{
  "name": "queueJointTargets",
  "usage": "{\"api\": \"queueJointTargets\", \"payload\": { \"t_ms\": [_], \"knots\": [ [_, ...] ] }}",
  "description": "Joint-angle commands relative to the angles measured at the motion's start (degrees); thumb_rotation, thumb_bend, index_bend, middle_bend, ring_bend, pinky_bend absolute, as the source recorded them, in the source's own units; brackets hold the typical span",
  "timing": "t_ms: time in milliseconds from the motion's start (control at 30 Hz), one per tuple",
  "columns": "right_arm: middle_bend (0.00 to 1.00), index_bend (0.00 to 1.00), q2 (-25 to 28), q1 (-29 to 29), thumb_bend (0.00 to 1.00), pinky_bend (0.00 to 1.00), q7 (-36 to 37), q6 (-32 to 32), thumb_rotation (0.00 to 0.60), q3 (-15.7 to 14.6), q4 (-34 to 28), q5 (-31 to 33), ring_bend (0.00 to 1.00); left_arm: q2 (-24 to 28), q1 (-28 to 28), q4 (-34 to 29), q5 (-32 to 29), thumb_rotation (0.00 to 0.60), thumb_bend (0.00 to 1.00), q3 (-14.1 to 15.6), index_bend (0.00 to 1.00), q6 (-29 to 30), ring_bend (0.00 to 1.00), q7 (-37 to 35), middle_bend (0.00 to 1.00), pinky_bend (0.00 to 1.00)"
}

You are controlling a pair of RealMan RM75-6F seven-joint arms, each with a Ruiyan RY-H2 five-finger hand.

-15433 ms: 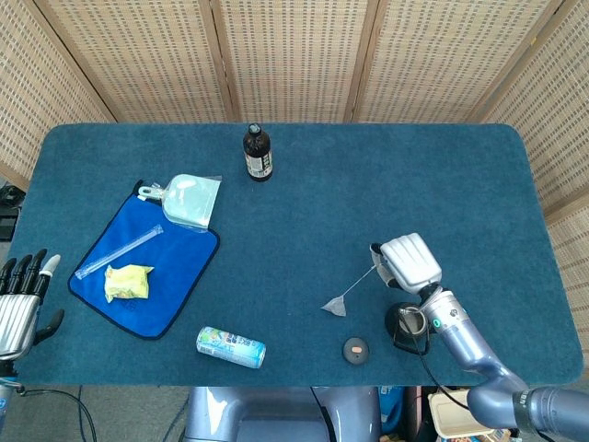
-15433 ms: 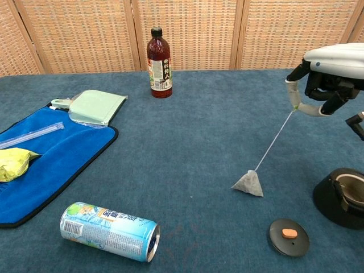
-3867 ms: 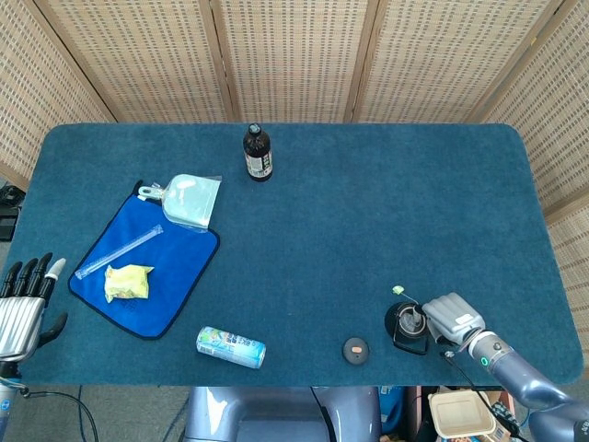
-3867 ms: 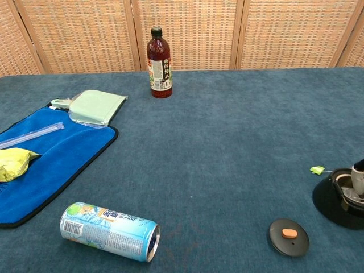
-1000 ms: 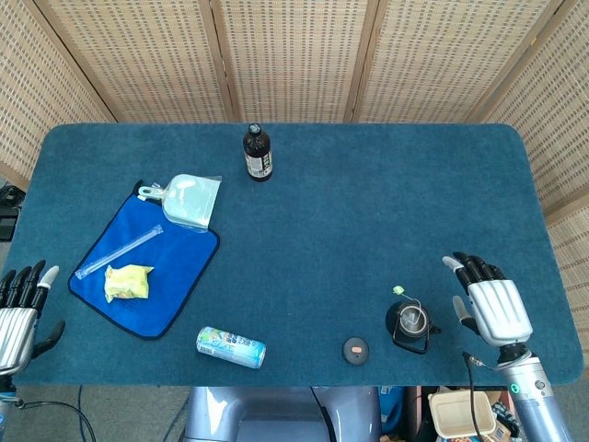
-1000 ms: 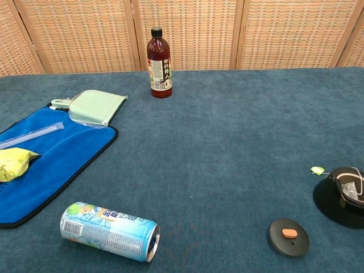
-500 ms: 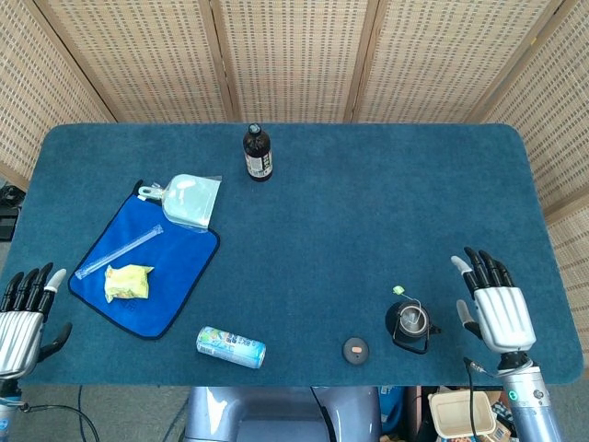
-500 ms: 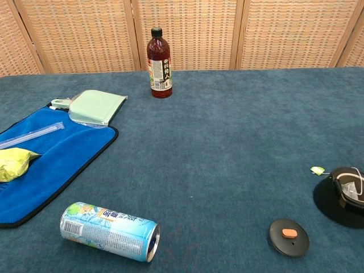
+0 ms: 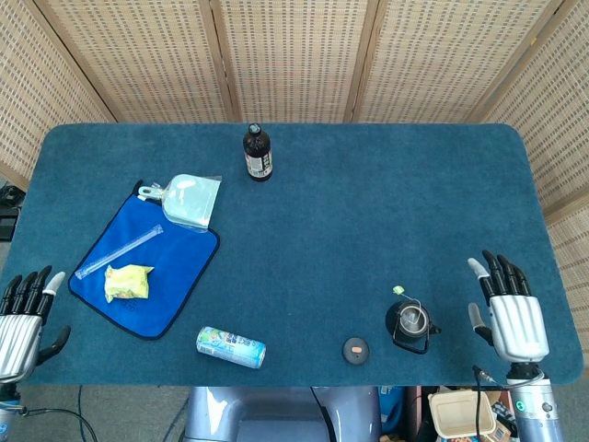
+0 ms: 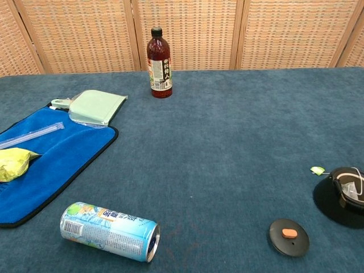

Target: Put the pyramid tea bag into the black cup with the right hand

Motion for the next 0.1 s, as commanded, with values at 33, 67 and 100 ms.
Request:
{"api": "queueJointTargets", "payload": {
  "t_ms": [33, 67, 100],
  "knots": [
    [0.13, 0.12, -0.07, -0.19, 0.59, 0.17, 0.09, 0.11, 0.600, 0.12, 0.14, -0.12, 0.08, 0.02, -0.01, -0.01, -0.02, 0.600, 0.35, -0.04, 0.00, -0.06, 0.00, -0.01, 0.00, 0.00],
    [0.13, 0.12, -0.08, -0.30, 0.59, 0.17, 0.15, 0.11, 0.600, 0.17, 0.18, -0.18, 0.08, 0.04, 0.00, -0.02, -0.03, 0.600, 0.35, -0.07, 0.00, -0.07, 0.00, 0.02, 0.00, 0.00],
    [0.13, 0.12, -0.08, -0.39, 0.59, 0.17, 0.19, 0.11, 0.600, 0.21, 0.21, -0.26, 0.08, 0.04, 0.01, -0.02, -0.02, 0.600, 0.35, -0.08, 0.00, -0.06, 0.00, 0.05, 0.00, 0.00]
  ]
}}
